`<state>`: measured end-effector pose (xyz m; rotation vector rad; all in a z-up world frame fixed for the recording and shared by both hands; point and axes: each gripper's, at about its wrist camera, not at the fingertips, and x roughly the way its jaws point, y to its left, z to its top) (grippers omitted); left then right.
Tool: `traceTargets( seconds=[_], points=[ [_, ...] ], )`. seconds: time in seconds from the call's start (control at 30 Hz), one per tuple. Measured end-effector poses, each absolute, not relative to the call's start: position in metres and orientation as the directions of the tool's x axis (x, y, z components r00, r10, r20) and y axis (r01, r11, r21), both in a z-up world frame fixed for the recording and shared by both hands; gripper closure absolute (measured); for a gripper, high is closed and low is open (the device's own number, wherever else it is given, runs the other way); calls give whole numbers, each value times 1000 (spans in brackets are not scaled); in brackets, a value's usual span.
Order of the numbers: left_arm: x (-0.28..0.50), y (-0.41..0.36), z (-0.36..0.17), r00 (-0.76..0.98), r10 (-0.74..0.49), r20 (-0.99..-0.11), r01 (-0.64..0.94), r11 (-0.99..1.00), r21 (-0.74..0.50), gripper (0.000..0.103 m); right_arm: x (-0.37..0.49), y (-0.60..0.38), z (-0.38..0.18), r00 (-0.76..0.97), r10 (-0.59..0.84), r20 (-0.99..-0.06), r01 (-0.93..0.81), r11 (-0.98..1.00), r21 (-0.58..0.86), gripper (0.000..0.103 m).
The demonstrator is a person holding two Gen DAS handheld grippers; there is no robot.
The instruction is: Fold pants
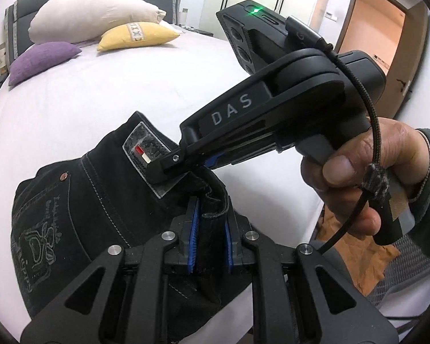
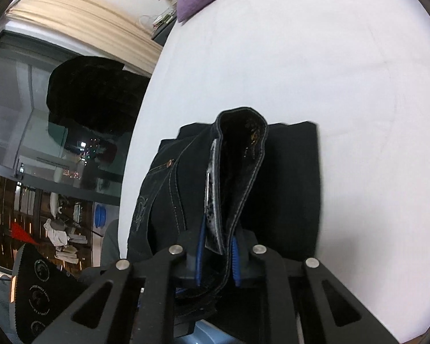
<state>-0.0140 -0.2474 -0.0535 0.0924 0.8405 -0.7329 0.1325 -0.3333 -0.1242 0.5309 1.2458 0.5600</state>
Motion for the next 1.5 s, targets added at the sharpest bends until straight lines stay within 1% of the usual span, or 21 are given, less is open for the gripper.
traceTargets(
  seconds=[0.2, 0.3, 0.37, 0.43, 0.47, 0.5, 0.53, 0.6, 0.7, 0.77, 0.9, 0.93, 0.97, 1.03, 1.07, 1.13, 1.2, 1.33, 1.37, 1.43, 1.5],
  points=[
    [-10, -255, -66, 419, -549, -723, 631, 749, -202, 89, 127, -345, -138, 236, 666, -708, -63, 737, 673, 86],
    [-7, -258, -83, 363, -533, -764, 618, 751, -231, 86, 128, -347, -163, 212, 673, -709, -26, 729, 684, 79],
    [-5, -252, -82, 330, -554, -764, 609, 743, -276, 84, 125, -354, -175, 223, 714, -664, 0, 681, 732, 76],
    [-8, -241, -68, 299, -597, -745, 617, 716, -327, 68, 121, -364, -171, 260, 719, -645, 12, 666, 746, 68],
    [-13, -231, -57, 287, -632, -720, 625, 694, -359, 55, 119, -368, -165, 283, 706, -649, 14, 674, 739, 62],
    [-18, -221, -46, 291, -657, -696, 631, 678, -376, 33, 116, -377, -157, 316, 678, -664, 32, 692, 721, 56],
    [-22, -210, -37, 306, -674, -673, 632, 672, -386, 26, 113, -384, -149, 344, 650, -678, 49, 709, 704, 49],
    [-23, -186, -24, 343, -687, -640, 609, 682, -405, 26, 108, -390, -131, 380, 643, -665, 30, 710, 703, 49],
    [-7, -144, -23, 398, -697, -597, 553, 701, -450, 26, 99, -364, -101, 381, 731, -566, -109, 644, 757, 49],
    [8, -131, -31, 435, -660, -613, 499, 743, -446, 26, 95, -338, -92, 344, 786, -514, -202, 596, 777, 49],
    [29, -106, -81, 383, -642, -665, 403, 763, -504, 27, 97, -306, -137, 203, 787, -582, -152, 613, 775, 49],
    [31, -101, -97, 363, -637, -680, 380, 768, -516, 31, 97, -306, -155, 174, 752, -635, -107, 656, 747, 55],
    [32, -97, -112, 341, -640, -688, 363, 765, -532, 34, 96, -308, -165, 165, 741, -651, -89, 669, 738, 77],
    [26, -92, -122, 344, -648, -680, 375, 758, -533, 34, 90, -322, -175, 195, 745, -638, -52, 658, 751, 102],
    [25, -93, -119, 347, -643, -682, 389, 761, -519, 34, 89, -329, -177, 204, 753, -626, -30, 644, 764, 103],
    [26, -94, -109, 333, -652, -681, 409, 751, -518, 34, 83, -333, -169, 213, 748, -629, -39, 649, 759, 103],
    [39, -88, -95, 360, -674, -645, 413, 735, -538, 34, 86, -333, -154, 222, 741, -634, -60, 659, 750, 95],
    [80, -73, -84, 422, -691, -587, 374, 723, -581, 34, 115, -313, -106, 284, 824, -490, -205, 551, 809, 93],
    [89, -74, -88, 409, -709, -574, 367, 704, -607, 34, 125, -308, -102, 285, 834, -472, -219, 536, 815, 85],
    [111, -81, -107, 352, -714, -606, 338, 700, -629, 34, 152, -292, -111, 263, 832, -488, -213, 543, 812, 73],
    [120, -81, -127, 320, -703, -635, 309, 711, -632, 37, 174, -279, -145, 210, 792, -573, -127, 603, 788, 69]
  ],
)
